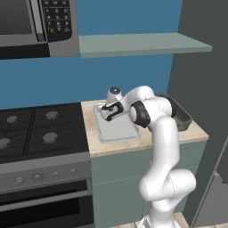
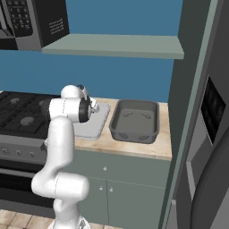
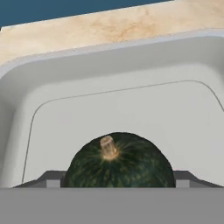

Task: Place one squash and one chicken drumstick in each tupperware on the nearby counter, to pack two identical lunches.

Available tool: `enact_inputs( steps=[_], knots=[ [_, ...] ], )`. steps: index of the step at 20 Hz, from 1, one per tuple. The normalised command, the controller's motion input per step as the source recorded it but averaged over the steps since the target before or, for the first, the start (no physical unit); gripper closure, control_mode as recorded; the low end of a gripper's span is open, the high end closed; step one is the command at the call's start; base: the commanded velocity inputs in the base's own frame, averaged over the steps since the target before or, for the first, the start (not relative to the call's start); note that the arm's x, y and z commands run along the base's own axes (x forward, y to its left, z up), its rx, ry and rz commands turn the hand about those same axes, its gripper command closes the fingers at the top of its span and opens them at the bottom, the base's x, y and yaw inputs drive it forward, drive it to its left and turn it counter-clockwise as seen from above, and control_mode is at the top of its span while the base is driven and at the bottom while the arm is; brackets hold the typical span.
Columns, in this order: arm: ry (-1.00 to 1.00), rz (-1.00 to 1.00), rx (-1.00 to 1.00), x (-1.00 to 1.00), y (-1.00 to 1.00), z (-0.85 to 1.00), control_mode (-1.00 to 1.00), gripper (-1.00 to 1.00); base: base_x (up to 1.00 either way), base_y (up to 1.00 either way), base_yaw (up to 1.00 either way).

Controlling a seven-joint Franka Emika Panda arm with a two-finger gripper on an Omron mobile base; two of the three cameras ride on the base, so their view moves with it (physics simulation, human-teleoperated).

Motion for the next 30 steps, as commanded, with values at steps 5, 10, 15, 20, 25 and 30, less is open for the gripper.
enact_inputs(
  steps=[5, 10, 15, 20, 25, 30],
  knots=[
    [0.03, -0.02, 0.00, 0.18, 0.02, -0.11, -1.00, -1.00, 0.00, 0.00, 0.00],
    [0.04, -0.06, 0.00, -0.13, 0.00, 0.28, -1.00, -1.00, 0.00, 0.00, 0.00],
    [0.00, -0.08, 0.00, -0.53, -0.02, 0.48, -1.00, -1.00, 0.00, 0.00, 0.00],
    [0.00, -0.10, 0.00, -0.96, -0.12, 0.37, -1.00, -1.00, 0.00, 0.00, 0.00],
    [-0.03, -0.08, 0.00, -1.00, -0.32, 0.33, -1.00, -1.00, 0.00, 0.00, 0.00],
    [-0.09, -0.01, 0.00, -1.00, -0.24, 0.66, -1.00, -1.00, 0.00, 0.00, 0.00]
  ],
)
